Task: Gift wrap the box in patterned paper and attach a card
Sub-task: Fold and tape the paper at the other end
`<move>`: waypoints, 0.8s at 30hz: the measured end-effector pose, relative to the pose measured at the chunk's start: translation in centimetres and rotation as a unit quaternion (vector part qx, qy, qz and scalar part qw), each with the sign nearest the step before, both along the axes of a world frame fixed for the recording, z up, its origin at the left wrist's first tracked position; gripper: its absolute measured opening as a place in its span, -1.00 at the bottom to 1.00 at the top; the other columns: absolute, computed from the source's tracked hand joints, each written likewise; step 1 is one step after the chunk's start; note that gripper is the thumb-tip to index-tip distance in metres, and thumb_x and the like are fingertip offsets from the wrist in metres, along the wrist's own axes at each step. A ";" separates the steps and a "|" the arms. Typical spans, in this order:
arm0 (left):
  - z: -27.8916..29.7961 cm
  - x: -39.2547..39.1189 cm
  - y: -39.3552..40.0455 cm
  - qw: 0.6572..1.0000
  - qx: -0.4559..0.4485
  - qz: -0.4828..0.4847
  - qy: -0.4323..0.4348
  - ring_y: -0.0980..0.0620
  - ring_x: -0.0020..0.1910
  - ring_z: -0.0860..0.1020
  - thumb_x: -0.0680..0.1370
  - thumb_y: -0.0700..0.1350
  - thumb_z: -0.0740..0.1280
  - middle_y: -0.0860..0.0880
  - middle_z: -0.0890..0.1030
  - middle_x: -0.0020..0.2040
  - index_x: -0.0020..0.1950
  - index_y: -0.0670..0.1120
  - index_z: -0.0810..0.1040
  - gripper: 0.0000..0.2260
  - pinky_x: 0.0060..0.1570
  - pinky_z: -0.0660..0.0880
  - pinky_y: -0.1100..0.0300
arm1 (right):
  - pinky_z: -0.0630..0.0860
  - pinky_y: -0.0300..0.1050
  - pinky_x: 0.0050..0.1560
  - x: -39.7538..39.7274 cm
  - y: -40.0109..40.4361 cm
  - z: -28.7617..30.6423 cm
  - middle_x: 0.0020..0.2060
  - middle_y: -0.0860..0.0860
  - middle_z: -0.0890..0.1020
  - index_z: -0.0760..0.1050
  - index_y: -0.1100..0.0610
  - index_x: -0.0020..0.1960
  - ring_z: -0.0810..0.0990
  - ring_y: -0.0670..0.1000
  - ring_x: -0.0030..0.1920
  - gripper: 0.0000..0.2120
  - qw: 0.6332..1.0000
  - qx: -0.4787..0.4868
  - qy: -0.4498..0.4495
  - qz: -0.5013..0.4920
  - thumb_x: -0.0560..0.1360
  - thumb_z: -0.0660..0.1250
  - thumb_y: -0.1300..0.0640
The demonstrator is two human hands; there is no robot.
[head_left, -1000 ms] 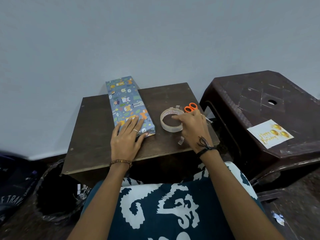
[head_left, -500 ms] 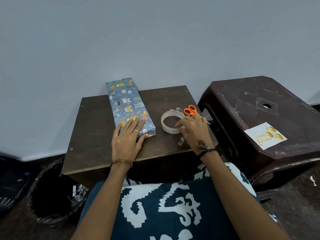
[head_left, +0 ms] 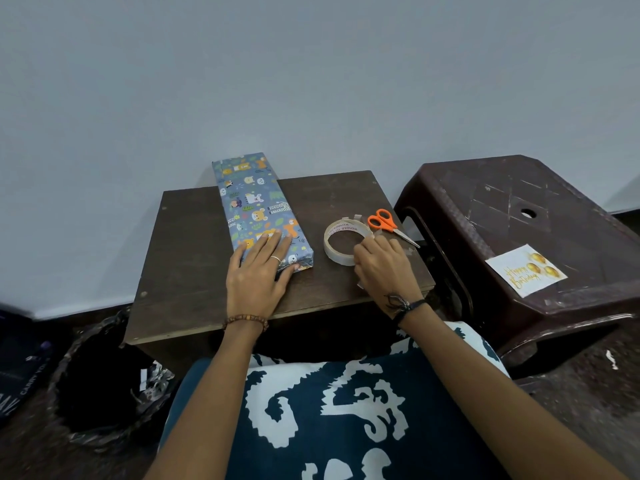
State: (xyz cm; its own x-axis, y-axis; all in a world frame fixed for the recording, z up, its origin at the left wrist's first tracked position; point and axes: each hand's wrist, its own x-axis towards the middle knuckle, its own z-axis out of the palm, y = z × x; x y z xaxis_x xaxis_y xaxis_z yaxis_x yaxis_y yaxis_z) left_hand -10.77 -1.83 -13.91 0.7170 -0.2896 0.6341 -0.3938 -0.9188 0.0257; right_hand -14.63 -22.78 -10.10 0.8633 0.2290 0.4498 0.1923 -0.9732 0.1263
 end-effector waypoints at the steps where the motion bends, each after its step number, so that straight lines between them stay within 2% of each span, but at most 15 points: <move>1: 0.0 0.0 0.0 1.000 -0.003 -0.001 -0.002 0.00 0.21 0.54 0.51 0.11 0.15 -0.04 0.58 0.21 0.27 -0.04 0.52 -0.58 0.27 0.22 0.08 | 0.36 -0.15 -0.37 0.0 0.0 0.0 -0.42 0.02 0.52 0.43 0.12 -0.39 0.50 0.06 -0.37 -0.74 1.000 -0.003 -0.009 -0.003 0.15 0.52 0.28; 4: -0.1 0.1 0.0 1.000 -0.006 -0.003 -0.005 0.00 0.21 0.54 0.52 0.11 0.15 -0.03 0.58 0.21 0.27 -0.04 0.52 -0.59 0.27 0.23 0.07 | 0.26 -0.14 -0.29 -0.6 0.2 -0.1 -0.50 -0.01 0.51 0.41 0.10 -0.39 0.46 0.04 -0.39 -0.76 0.999 -0.012 -0.041 -0.014 0.22 0.49 0.23; 6: -0.2 0.1 0.0 1.000 -0.006 -0.003 -0.005 0.00 0.23 0.53 0.52 0.10 0.15 -0.03 0.58 0.22 0.28 -0.03 0.51 -0.59 0.28 0.26 0.06 | 0.31 -0.13 -0.29 -1.3 0.4 -0.3 -0.51 -0.03 0.51 0.40 0.09 -0.37 0.45 0.03 -0.40 -0.77 0.998 0.011 -0.053 -0.017 0.26 0.48 0.21; 7: -0.2 0.0 0.0 1.000 -0.007 -0.001 -0.005 0.01 0.23 0.52 0.52 0.10 0.15 -0.03 0.57 0.22 0.29 -0.03 0.51 -0.59 0.28 0.29 0.05 | 0.36 -0.11 -0.30 -1.6 0.5 -0.4 -0.50 -0.03 0.52 0.42 0.09 -0.35 0.46 0.03 -0.39 -0.78 0.997 0.051 -0.057 -0.017 0.27 0.48 0.21; 9: -0.3 0.0 0.0 1.000 -0.006 0.002 -0.008 0.02 0.24 0.52 0.53 0.10 0.15 -0.02 0.57 0.23 0.29 -0.02 0.51 -0.59 0.26 0.35 0.03 | 0.40 -0.13 -0.26 -2.2 0.8 -0.5 -0.39 -0.04 0.57 0.47 0.09 -0.29 0.47 0.01 -0.31 -0.83 0.981 0.189 -0.036 -0.006 0.33 0.46 0.20; 10: -0.3 0.0 0.0 1.000 -0.005 0.003 -0.011 0.02 0.24 0.52 0.53 0.10 0.15 -0.01 0.57 0.23 0.29 -0.01 0.51 -0.60 0.26 0.35 0.03 | 0.38 -0.19 -0.20 -2.4 1.2 -0.3 -0.30 -0.05 0.59 0.49 0.07 -0.26 0.47 -0.02 -0.25 -0.86 0.961 0.278 -0.005 0.006 0.36 0.45 0.18; 12: -0.4 0.1 -0.1 1.000 -0.005 0.002 -0.016 0.02 0.23 0.52 0.53 0.10 0.16 -0.02 0.57 0.23 0.28 -0.02 0.51 -0.60 0.26 0.31 0.04 | 0.38 -0.34 -0.11 -2.4 2.5 -0.2 -0.18 -0.06 0.57 0.55 0.03 -0.20 0.48 -0.10 -0.15 -0.91 0.890 0.452 0.056 0.032 0.39 0.45 0.15; 14: -0.4 0.1 -0.1 1.000 -0.012 -0.003 -0.022 0.01 0.23 0.52 0.52 0.09 0.18 -0.02 0.57 0.23 0.27 -0.02 0.52 -0.61 0.27 0.27 0.06 | 0.41 -0.37 -0.13 -1.8 4.1 -0.6 -0.17 -0.07 0.56 0.59 0.01 -0.18 0.49 -0.12 -0.17 -0.92 0.841 0.535 0.066 0.036 0.38 0.46 0.15; 18: -0.5 0.1 -0.1 0.999 -0.015 -0.010 -0.031 0.01 0.23 0.52 0.52 0.04 0.20 -0.02 0.56 0.24 0.29 -0.03 0.51 -0.63 0.27 0.27 0.06 | 0.46 -0.18 -0.16 -0.2 5.9 -1.5 -0.27 -0.16 0.58 0.59 0.01 -0.22 0.51 -0.05 -0.27 -0.92 0.808 0.583 0.079 0.009 0.37 0.46 0.17; 22: -0.7 0.2 0.0 1.000 -0.004 -0.003 -0.025 0.02 0.26 0.50 0.53 0.02 0.20 -0.01 0.54 0.27 0.31 -0.02 0.49 -0.63 0.27 0.30 0.04 | 0.46 -0.30 -0.14 0.3 6.7 -2.4 -0.30 -0.21 0.60 0.55 -0.03 -0.24 0.57 -0.15 -0.21 -0.88 0.794 0.602 0.082 -0.004 0.39 0.45 0.16; 24: -0.8 0.2 0.1 1.000 -0.002 -0.002 -0.023 0.03 0.26 0.50 0.52 0.01 0.24 0.00 0.54 0.27 0.32 -0.02 0.48 -0.63 0.27 0.35 0.01 | 0.49 -0.23 -0.11 0.3 7.1 -2.7 -0.28 -0.22 0.60 0.53 -0.08 -0.25 0.58 -0.08 -0.13 -0.85 0.796 0.600 0.073 -0.013 0.39 0.44 0.14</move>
State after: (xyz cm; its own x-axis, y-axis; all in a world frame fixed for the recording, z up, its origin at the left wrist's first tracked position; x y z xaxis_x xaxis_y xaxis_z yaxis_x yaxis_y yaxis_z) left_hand -10.53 -1.77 -14.72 0.6853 -0.2903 0.6679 -0.3984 -0.9172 0.0101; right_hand -14.30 -15.67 -12.83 0.9236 -0.3095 0.2261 0.0981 -0.3794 -0.9200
